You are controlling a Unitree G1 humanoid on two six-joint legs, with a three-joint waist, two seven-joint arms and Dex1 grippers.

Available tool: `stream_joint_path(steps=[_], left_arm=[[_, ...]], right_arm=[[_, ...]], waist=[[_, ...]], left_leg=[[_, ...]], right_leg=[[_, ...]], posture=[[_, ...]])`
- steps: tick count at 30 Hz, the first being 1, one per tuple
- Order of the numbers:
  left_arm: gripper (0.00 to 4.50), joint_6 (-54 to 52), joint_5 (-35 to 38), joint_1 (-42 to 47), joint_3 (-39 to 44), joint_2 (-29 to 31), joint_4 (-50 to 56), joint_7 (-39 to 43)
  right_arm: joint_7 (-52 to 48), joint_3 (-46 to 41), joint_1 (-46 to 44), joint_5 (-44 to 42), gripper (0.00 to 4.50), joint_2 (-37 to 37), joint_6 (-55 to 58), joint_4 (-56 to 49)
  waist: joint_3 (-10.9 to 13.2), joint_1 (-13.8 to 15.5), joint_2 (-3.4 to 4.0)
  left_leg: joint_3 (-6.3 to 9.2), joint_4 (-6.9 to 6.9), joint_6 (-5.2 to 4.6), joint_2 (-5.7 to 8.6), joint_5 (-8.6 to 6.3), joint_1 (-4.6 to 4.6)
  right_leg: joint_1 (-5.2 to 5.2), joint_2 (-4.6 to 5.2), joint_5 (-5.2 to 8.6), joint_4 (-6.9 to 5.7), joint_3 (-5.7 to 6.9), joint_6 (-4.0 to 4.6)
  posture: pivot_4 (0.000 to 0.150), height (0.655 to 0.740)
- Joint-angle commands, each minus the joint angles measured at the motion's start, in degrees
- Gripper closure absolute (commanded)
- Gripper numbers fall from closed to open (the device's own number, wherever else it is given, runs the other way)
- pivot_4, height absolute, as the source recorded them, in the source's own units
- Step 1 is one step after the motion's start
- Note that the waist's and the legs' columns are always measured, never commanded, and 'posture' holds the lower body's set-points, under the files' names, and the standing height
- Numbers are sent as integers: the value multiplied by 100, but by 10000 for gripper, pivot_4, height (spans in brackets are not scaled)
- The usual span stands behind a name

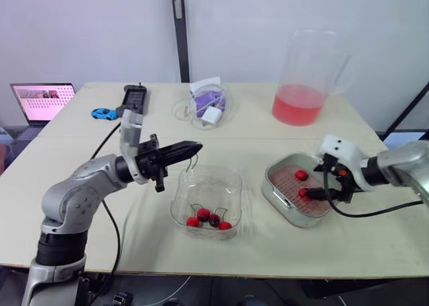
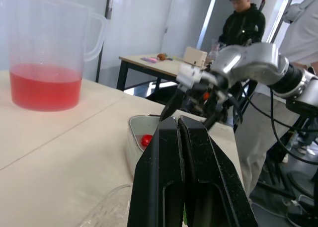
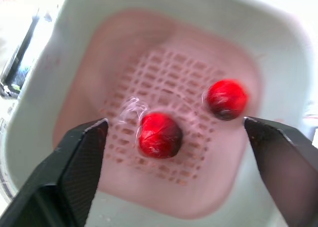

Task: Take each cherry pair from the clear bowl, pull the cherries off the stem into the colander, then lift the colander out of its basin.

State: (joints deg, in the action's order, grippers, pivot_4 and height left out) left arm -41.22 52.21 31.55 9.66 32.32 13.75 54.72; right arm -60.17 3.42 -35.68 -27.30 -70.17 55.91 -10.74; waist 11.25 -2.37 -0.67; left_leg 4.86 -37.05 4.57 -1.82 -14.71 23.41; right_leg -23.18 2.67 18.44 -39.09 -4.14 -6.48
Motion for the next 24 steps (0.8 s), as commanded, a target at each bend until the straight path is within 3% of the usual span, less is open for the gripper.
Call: stream_joint_path(steps=[1,8,11,14,18,24], left_arm=[[45000,6,-3,68,32,115,131,-20],[45000,-75,-35,-190,456,634,87,-130],[45000,-153,64,-429,694,836,225,-260],[45000,-148,38,-821,974,1074,292,-296],[45000,-46,-678,-1933,1173,1540,63,-398],[45000,233,-1047,-2551,1265,1480,-419,-463]], right_arm=[[-197,-686,-348,-564,1040,243,60,-62],[68,-1246,-1610,-2467,1040,1855,750,-717],[275,-1295,-1798,-2900,1040,2193,949,-813],[400,-1145,-1842,-2992,1040,2375,924,-917],[296,-595,-1665,-2378,1040,2386,390,-938],[346,-382,-1567,-2145,1040,2416,134,-964]], waist=[[0,-17,0],[2,-19,2],[3,20,-1],[3,29,-3],[3,-29,-2],[3,15,-2]], left_leg=[[0,1,0,0,0,-1],[4,6,0,-3,0,-4],[5,3,0,-1,0,2],[4,-2,0,1,0,3],[4,6,-1,-2,-1,-4],[4,5,-1,-1,-1,0]], right_leg=[[0,0,0,0,0,0],[-1,-5,0,-3,1,0],[-1,1,0,0,4,0],[3,5,0,1,5,0],[1,1,0,-1,4,1],[-4,2,0,-3,4,1]], posture=[[1500,7332],[1500,7332],[1500,7332],[1500,7332],[1500,7332],[1500,7332]])
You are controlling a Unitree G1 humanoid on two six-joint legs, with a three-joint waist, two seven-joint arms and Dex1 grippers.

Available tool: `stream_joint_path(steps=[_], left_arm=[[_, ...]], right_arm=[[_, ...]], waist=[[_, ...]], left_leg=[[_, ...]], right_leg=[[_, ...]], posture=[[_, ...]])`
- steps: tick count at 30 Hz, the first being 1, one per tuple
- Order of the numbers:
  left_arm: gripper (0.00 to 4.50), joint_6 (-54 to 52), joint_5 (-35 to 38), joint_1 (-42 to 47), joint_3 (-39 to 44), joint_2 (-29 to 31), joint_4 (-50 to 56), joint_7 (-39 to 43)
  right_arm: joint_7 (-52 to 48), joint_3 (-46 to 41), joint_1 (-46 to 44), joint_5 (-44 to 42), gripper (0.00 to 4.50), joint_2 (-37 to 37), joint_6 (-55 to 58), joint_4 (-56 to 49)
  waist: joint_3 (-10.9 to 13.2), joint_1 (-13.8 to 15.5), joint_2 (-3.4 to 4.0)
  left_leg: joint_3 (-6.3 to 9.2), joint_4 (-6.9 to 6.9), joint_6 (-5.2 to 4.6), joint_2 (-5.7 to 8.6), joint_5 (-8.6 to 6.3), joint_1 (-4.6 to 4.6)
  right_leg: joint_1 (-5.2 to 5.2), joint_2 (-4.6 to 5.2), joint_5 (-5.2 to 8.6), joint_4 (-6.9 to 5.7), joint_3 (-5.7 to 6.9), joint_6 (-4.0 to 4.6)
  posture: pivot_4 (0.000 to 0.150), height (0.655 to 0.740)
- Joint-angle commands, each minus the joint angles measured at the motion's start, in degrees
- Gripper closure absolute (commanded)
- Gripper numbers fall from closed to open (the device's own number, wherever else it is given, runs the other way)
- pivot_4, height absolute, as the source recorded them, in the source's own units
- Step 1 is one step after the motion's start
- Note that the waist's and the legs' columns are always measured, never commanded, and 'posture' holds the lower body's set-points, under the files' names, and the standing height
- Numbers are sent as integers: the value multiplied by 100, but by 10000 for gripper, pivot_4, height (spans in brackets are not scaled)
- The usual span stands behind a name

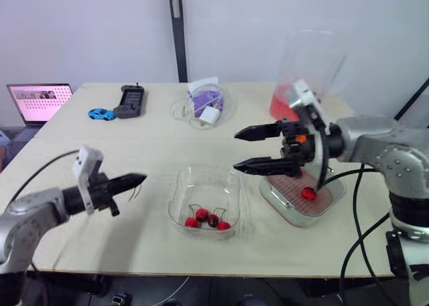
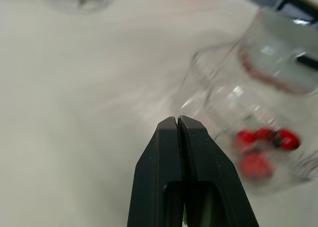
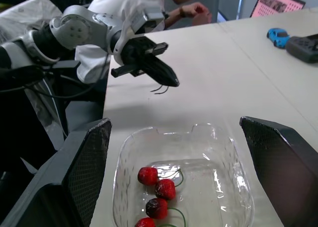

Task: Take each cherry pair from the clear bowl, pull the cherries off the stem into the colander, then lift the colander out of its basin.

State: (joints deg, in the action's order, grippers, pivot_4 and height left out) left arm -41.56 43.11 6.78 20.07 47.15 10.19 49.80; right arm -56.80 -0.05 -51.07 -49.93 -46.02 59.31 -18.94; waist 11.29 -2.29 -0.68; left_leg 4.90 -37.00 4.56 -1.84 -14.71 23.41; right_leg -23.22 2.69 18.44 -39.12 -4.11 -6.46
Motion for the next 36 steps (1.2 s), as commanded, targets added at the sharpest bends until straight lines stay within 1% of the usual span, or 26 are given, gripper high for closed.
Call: stream_joint_path(steps=[1,6,10,13,14,15,16,17,20,21,28,29,32,36], left_arm=[[45000,315,-195,-134,202,-15,-123,27],[45000,552,-617,-333,50,-9,-576,30],[45000,591,-716,-309,34,-35,-871,106],[35738,608,-846,-294,-36,-8,-1122,165],[31682,604,-877,-285,-41,-12,-1184,163],[26246,616,-897,-267,-36,-18,-1235,160],[23022,617,-898,-257,-18,-27,-1271,158],[17324,607,-885,-238,11,-42,-1299,159],[2611,733,-891,-129,177,-46,-1436,120],[545,793,-868,-32,309,-50,-1537,51],[545,1028,-782,303,656,-19,-1743,148],[545,1146,-680,483,702,-12,-1646,292],[545,2061,-997,808,509,92,-1383,671],[545,1727,-458,956,201,481,-571,1680]], right_arm=[[35,-13,-16,150,1040,10,-235,-154],[114,32,-2,195,1040,31,-283,-206],[125,-9,2,66,1040,23,-188,-279],[67,12,18,-142,0,11,-44,-442],[64,21,14,-178,0,9,-18,-476],[74,27,5,-201,0,11,-1,-495],[89,24,1,-225,0,13,17,-517],[102,21,-1,-243,0,13,29,-529],[127,35,8,-220,0,-14,29,-532],[133,36,17,-211,0,-26,26,-528],[164,-2,14,-264,0,-40,69,-498],[191,-16,26,-280,0,-72,116,-509],[268,-70,67,-368,0,-145,278,-569],[381,-97,80,-423,0,-261,493,-621]], waist=[[0,10,-1],[0,-10,-1],[0,-18,-1],[0,-18,-1],[0,-18,-1],[0,-18,-1],[-1,-18,-1],[-1,-18,-1],[-1,-11,-1],[-1,-8,-1],[-1,-17,-2],[-1,-17,-2],[-2,12,-7],[-1,-10,-7]], left_leg=[[-1,-1,0,1,0,0],[-1,2,0,0,0,-1],[-1,3,0,-1,0,-1],[-1,3,0,-1,0,-1],[-1,3,0,-1,0,-1],[-1,3,0,-1,0,-1],[-1,3,0,-1,0,-1],[0,3,0,-1,0,-1],[0,2,0,-1,0,-1],[0,2,0,-1,0,-1],[0,3,0,-1,0,-1],[0,3,0,-1,0,-1],[3,0,0,-1,0,1],[-3,2,2,1,1,3]], right_leg=[[1,2,0,0,0,0],[-1,0,0,1,0,0],[-2,-1,0,0,0,0],[-1,0,0,0,0,0],[-1,0,0,0,0,0],[-2,-1,0,0,0,0],[-1,-1,0,0,0,0],[-2,-1,0,0,0,0],[-1,0,0,0,1,0],[-1,0,0,0,1,0],[-1,1,0,0,1,0],[-1,1,0,0,1,0],[-1,0,0,-1,6,0],[0,4,0,4,2,0]], posture=[[1500,7332],[1500,7332],[1500,7332],[1500,7332],[1500,7332],[1500,7332],[1500,7332],[1500,7332],[1500,7332],[1500,7332],[1500,7332],[1500,7332],[1500,7332],[1500,7332]])
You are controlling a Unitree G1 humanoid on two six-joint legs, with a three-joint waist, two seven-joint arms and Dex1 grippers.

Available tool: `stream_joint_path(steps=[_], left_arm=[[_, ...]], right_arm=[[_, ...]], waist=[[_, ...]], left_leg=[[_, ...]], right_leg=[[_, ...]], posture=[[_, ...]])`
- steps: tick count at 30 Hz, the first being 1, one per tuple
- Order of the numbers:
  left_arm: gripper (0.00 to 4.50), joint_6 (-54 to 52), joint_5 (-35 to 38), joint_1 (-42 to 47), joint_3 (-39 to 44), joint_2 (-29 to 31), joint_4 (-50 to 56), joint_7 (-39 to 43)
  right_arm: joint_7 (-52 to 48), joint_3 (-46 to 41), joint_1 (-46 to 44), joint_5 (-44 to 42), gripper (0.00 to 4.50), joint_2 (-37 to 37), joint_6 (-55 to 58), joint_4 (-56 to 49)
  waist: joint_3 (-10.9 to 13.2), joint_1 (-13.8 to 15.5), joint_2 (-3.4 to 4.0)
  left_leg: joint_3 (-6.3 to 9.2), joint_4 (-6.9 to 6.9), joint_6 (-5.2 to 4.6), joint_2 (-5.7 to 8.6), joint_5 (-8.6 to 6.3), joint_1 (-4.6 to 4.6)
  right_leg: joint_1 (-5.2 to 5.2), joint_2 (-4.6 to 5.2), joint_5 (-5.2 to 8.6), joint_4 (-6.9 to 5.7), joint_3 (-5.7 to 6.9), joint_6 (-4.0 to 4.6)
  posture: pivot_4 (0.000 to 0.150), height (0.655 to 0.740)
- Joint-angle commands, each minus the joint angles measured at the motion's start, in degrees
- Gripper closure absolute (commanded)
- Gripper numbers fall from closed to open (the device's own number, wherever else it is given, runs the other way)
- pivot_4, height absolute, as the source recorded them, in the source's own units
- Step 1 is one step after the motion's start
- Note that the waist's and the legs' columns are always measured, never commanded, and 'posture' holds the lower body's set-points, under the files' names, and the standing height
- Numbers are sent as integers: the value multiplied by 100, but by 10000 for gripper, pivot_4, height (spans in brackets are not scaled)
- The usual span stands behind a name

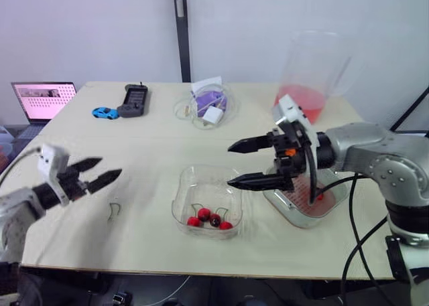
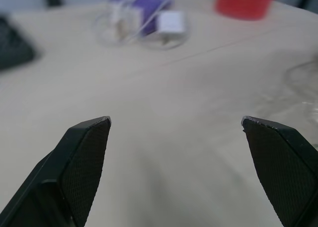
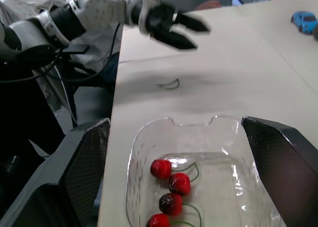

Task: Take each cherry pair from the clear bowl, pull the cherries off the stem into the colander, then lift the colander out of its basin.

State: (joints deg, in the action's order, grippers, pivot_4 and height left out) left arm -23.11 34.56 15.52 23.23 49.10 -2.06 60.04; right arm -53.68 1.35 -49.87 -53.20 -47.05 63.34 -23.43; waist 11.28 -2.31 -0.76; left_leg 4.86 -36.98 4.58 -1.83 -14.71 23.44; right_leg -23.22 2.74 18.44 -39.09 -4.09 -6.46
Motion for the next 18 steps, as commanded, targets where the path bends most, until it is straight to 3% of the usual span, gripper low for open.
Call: stream_joint_path(steps=[1,6,12,18], left_arm=[[545,-256,540,129,-177,400,838,852],[545,-523,664,135,-518,903,1404,1463],[545,-481,463,-45,-697,976,1670,1511],[545,-491,513,-212,-644,722,1824,1317]], right_arm=[[74,-233,-23,-98,0,-207,118,-200],[49,43,-5,165,0,-466,99,-348],[-114,680,-324,1029,0,-506,-485,-187],[-438,2214,-2039,1160,0,127,1075,640]], waist=[[0,-13,1],[4,-44,7],[4,-32,8],[10,-70,16]], left_leg=[[0,1,0,0,0,0],[-1,5,-2,-4,-1,-5],[-2,2,-2,-4,-1,-4],[-2,6,-2,-6,-1,-3]], right_leg=[[-1,0,0,0,0,0],[-3,-8,0,-3,-3,0],[-4,-8,0,-3,-3,0],[-14,-12,1,-10,-6,2]], posture=[[1500,7332],[1500,7332],[1500,7332],[1500,7332]])
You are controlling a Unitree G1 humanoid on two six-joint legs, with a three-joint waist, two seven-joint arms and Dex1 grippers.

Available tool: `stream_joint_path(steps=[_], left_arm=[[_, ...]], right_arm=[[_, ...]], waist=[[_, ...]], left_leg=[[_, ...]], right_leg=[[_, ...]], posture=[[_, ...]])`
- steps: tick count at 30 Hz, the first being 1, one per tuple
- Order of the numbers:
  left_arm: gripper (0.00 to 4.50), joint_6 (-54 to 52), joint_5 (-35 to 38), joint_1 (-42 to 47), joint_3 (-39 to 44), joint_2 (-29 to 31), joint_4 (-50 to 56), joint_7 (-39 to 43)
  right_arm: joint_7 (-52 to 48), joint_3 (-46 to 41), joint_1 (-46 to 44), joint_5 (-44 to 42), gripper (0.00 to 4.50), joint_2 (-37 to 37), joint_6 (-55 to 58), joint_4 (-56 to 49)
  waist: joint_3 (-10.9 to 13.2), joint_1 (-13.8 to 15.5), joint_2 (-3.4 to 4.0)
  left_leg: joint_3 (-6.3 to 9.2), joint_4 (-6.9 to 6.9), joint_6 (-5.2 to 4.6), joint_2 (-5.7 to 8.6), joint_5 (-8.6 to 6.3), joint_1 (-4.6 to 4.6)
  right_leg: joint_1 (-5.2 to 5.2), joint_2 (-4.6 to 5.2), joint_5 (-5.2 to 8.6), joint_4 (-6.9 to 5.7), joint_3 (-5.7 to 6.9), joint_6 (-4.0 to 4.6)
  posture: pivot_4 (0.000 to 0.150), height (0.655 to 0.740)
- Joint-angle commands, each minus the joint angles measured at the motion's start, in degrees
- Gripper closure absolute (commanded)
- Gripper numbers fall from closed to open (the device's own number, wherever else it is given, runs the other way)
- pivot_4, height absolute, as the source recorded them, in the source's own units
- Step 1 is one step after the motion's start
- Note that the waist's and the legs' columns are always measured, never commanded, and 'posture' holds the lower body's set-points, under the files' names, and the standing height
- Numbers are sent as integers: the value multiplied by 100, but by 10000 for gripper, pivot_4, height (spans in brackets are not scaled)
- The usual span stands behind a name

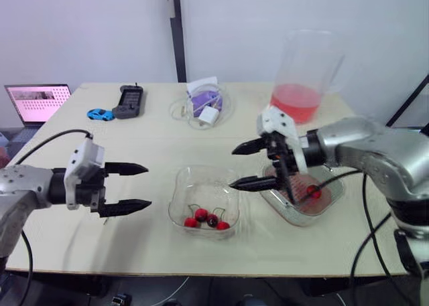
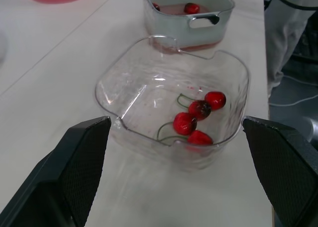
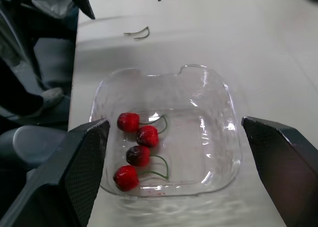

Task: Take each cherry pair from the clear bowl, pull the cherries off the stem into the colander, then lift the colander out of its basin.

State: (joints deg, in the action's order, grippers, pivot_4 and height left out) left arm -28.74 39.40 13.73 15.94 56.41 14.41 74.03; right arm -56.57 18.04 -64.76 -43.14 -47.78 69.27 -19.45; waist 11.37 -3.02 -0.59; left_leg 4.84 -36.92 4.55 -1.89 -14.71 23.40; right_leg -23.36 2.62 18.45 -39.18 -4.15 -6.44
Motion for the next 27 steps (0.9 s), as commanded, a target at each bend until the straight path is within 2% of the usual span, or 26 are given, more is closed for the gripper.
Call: stream_joint_path(steps=[1,5,8,19,27], left_arm=[[545,75,16,-57,78,-32,207,-103],[545,87,11,-183,119,-113,361,-270],[545,164,-93,-296,187,-137,434,-436],[545,61,-74,-635,446,-137,696,-822],[545,84,-97,-636,408,-113,659,-853]], right_arm=[[-125,783,-722,301,0,299,563,381],[121,1736,-1060,971,0,813,646,866],[251,2017,-1021,1206,0,1173,715,1045],[945,2605,-381,1981,0,2185,613,1234],[1141,2727,-156,2235,0,2429,647,1291]], waist=[[-1,-2,-1],[-1,-2,-2],[-1,17,-2],[-2,13,-3],[-3,-3,-4]], left_leg=[[1,4,0,0,0,1],[0,-1,0,3,0,4],[1,-4,0,3,0,6],[2,-4,1,3,0,7],[4,-4,1,3,0,7]], right_leg=[[-2,0,0,0,1,0],[0,6,0,2,1,0],[-3,5,0,-1,2,0],[-6,4,0,-5,2,0],[-6,4,0,-6,4,0]], posture=[[1500,7332],[1500,7332],[1500,7332],[1500,7332],[1500,7332]])
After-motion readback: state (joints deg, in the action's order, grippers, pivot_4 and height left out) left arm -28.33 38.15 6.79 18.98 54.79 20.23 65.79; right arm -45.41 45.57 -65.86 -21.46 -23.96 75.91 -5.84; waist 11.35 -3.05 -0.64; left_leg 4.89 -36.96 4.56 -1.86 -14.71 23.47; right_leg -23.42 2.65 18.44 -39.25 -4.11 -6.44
